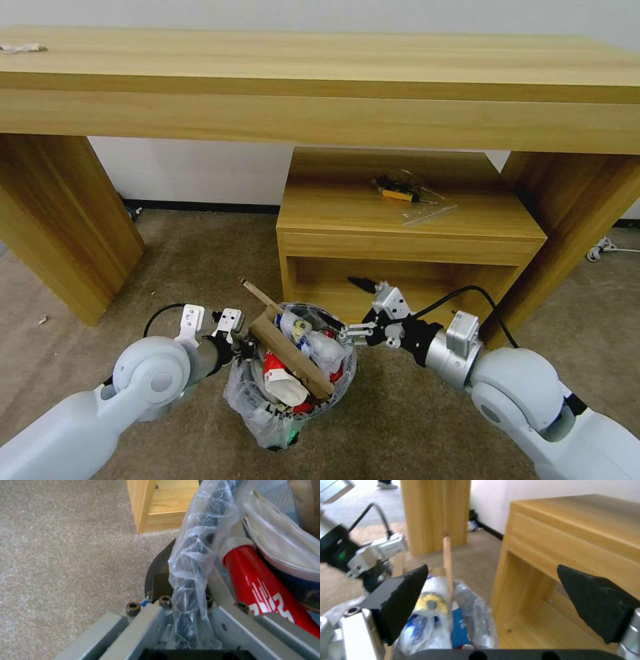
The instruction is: Pick up the trash bin and place the garbage on the floor into it.
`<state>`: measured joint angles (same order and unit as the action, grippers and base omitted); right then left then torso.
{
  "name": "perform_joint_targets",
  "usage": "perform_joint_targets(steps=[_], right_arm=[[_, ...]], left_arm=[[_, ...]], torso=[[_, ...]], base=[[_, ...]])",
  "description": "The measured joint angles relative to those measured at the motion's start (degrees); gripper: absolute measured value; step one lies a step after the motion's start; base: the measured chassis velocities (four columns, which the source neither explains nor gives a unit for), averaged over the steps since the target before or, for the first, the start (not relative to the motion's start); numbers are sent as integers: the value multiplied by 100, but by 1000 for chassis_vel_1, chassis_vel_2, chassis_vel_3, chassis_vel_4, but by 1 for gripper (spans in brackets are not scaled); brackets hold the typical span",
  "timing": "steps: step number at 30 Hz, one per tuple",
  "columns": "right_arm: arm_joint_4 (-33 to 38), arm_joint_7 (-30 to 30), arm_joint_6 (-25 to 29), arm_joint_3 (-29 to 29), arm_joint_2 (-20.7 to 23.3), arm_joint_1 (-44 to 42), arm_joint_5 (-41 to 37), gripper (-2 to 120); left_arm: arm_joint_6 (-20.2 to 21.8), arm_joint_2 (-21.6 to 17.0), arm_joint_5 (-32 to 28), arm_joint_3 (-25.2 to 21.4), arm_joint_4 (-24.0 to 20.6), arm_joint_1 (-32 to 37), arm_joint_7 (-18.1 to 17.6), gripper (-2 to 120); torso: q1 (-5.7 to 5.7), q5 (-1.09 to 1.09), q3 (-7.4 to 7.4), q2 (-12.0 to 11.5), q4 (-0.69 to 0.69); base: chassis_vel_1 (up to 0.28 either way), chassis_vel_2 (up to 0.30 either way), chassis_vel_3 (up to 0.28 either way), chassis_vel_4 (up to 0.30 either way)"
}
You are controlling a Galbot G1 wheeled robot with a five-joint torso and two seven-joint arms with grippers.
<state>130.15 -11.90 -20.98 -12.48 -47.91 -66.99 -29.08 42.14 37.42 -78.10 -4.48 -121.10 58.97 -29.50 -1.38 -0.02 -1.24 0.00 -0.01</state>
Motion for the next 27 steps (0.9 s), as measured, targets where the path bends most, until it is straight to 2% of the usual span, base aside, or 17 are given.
perform_joint_targets(steps=[5,11,14,20,27], right_arm=[[41,569,13,-137,-158,-67,-260,100],[4,1221,294,-444,-385,-329,-299,100],[-42,1337,394,-640,-486,-538,-162,100],[-58,1391,723,-1392,-840,-1411,272,100],[-115,1139,1432,-2103,-1345,-2401,1070,100]], left_arm=[[0,-70,-8,-79,-10,49,-12,0],[0,-117,-29,-176,29,93,-38,0],[0,-113,-51,-227,73,101,-53,0],[0,-146,-77,-378,228,130,-87,0],[0,-203,-26,-630,627,202,-88,0]], torso=[[0,0,0,0,0],[0,-1,0,0,1],[0,0,0,0,1],[0,0,0,0,-1],[0,-1,0,0,0]], base=[[0,0,0,0],[0,0,0,0],[0,0,0,0],[0,0,0,0],[0,0,0,0]])
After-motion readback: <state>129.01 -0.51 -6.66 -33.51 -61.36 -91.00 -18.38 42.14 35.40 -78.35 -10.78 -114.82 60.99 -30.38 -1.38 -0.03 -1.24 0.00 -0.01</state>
